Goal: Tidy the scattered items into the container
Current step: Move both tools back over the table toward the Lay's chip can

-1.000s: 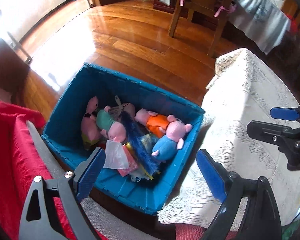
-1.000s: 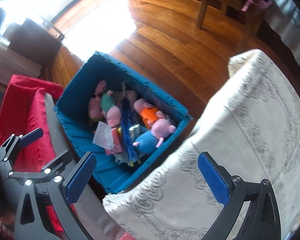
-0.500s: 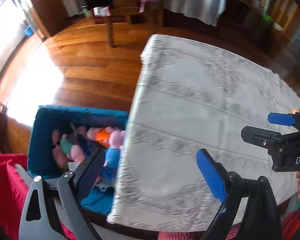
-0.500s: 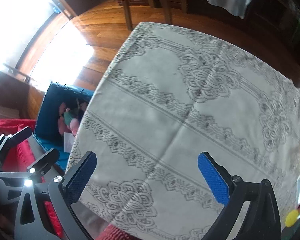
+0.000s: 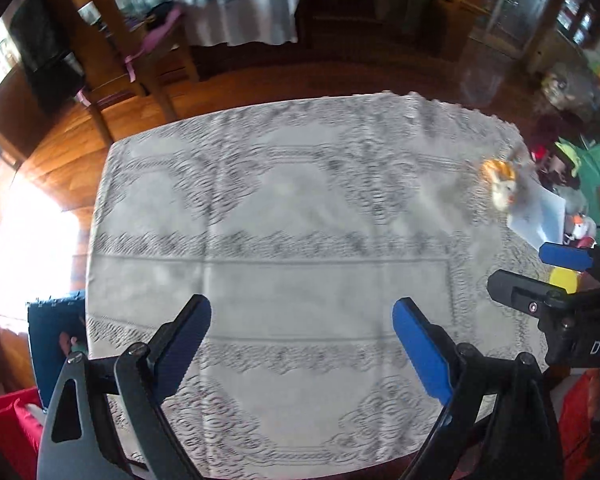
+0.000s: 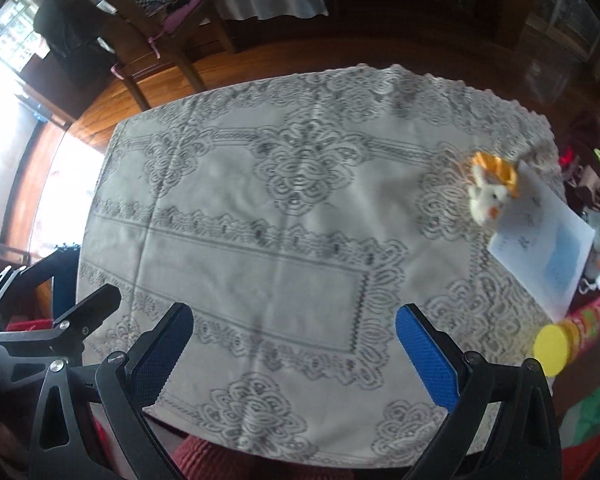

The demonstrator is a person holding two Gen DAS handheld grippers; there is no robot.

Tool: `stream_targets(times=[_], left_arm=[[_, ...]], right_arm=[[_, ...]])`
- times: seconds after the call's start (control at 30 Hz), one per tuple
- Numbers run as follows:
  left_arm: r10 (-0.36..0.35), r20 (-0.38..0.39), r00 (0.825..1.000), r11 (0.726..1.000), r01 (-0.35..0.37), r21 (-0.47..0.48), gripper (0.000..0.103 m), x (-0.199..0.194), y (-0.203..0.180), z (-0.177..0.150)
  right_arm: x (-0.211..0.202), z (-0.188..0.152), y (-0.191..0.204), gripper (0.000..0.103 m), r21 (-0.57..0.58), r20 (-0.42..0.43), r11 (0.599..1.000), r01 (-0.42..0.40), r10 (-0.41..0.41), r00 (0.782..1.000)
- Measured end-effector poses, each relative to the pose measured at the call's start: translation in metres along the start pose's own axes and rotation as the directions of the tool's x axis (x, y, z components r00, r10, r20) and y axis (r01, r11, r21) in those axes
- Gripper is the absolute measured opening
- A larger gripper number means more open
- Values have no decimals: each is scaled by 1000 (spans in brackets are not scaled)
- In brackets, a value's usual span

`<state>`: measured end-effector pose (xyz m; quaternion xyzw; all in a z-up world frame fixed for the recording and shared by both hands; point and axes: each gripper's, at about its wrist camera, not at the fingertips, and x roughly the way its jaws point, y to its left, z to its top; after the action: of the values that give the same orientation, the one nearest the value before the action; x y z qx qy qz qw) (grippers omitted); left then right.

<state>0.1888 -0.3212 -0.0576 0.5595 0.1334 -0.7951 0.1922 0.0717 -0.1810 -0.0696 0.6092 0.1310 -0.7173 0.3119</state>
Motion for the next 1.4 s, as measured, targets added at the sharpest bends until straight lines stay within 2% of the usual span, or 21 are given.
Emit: stream_targets(times=[0.23, 0.53, 0.73, 0.93, 1.17, 1.4], left_arm=[[-29, -20, 999, 991, 31, 129, 93, 7, -60, 18], [-40, -38, 998, 965, 48, 257, 93, -5, -92, 26], [-69, -36, 997, 959, 76, 275, 93, -10, -115, 36], [-78, -66, 995, 951, 94, 293, 93, -2, -154, 37], [-46, -81, 996, 963, 65, 261, 93, 11, -218, 40], [-60, -107, 992, 976, 81, 204, 93, 26, -287, 39]], right_arm=[[-24, -22, -73, 103, 158, 28, 986, 53, -58, 998], [-56, -46, -103, 103, 289, 58, 953, 88, -109, 992], [-77, -59, -126, 103, 342, 57, 933, 117, -145, 988], [-90, -67, -170, 103, 382, 65, 917, 117, -153, 986], [-87, -69, -247, 103, 375, 55, 923, 84, -112, 992], [-101, -69, -336, 103, 374, 54, 924, 84, -112, 992]])
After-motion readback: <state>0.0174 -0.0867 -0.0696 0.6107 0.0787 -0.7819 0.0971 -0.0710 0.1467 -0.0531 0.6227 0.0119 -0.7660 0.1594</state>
